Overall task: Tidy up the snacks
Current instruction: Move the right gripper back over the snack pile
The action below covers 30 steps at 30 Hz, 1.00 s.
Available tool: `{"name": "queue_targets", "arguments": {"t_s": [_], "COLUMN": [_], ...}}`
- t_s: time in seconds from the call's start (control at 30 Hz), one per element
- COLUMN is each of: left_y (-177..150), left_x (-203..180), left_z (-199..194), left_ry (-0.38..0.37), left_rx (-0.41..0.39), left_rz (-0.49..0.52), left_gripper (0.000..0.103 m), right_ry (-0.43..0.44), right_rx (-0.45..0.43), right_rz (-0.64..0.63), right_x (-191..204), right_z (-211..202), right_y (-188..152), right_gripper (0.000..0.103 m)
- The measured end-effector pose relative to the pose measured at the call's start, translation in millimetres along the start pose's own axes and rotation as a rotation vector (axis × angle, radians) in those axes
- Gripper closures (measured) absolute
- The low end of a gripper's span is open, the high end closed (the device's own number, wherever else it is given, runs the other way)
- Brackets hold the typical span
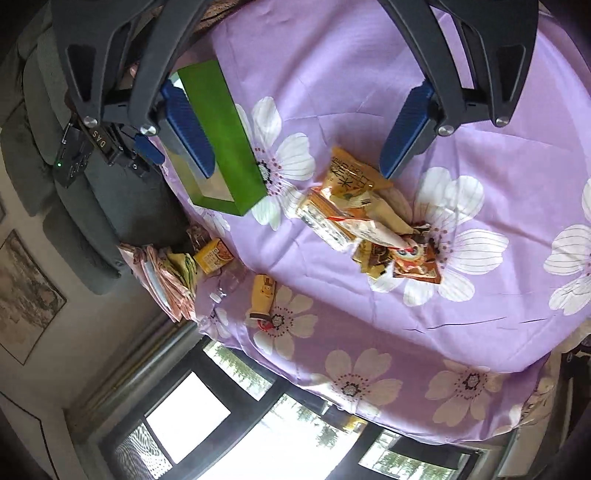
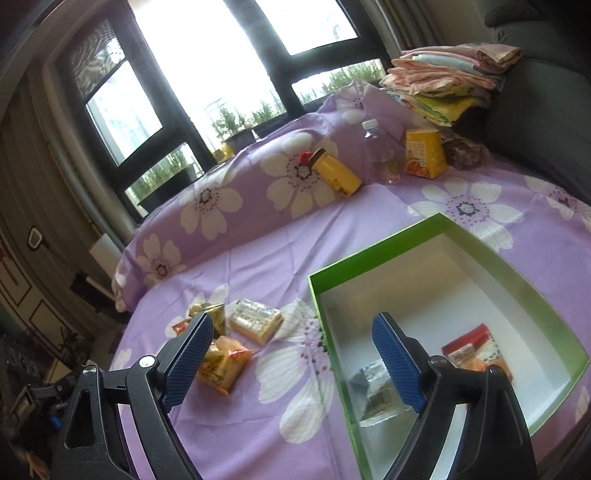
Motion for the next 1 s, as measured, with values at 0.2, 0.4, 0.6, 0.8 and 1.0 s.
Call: {"name": "queue_targets", "arguments": {"t_s": [0.2, 0.4, 0.6, 0.8, 1.0], "left_y": [4.6, 12.9, 17.1, 15.5, 20.3], "left_x": [39.5, 75.2, 97.0, 107.1, 108.0], "left_z": [2.0, 3.1, 2.6, 0.4, -3.3], "left_ry": [0.130, 0.220, 0.283, 0.303, 0.291], "left_rx": [-0.042, -0.059, -0.040, -0.051, -0.056], "left_rz": [-0.052, -0.083, -0.107, -0.151, -0.163], "left_gripper": [0.012, 0.012, 0.012, 0.012, 0.012], "right_ry": [0.033, 0.098, 0.160, 0.101, -0.061], "right_rx": [0.073, 0.210, 0.389, 0.602, 0.701], "right_rz": [-0.054, -0.059, -0.164, -0.332, -0.581], "right_x": [24.4, 56.2, 119.5, 175.1, 203.3], "right_z": [22.2, 60.0, 120.4, 193.6, 247.0], "right_y": [-10.3, -16.4, -0.9, -3.8, -22.6], "right_gripper": [0.015, 0.015, 0.015, 0.015, 0.015]}}
Point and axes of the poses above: each gripper's, at about its wrist camera, not at the fingertips, and z roughly the way its jaws point, x to its left, y to its top, the point moved 1 cm from there along z, roughly the way its jaws point, and after that the axes turned 4 degrees about -z, right-handed, at the moved point
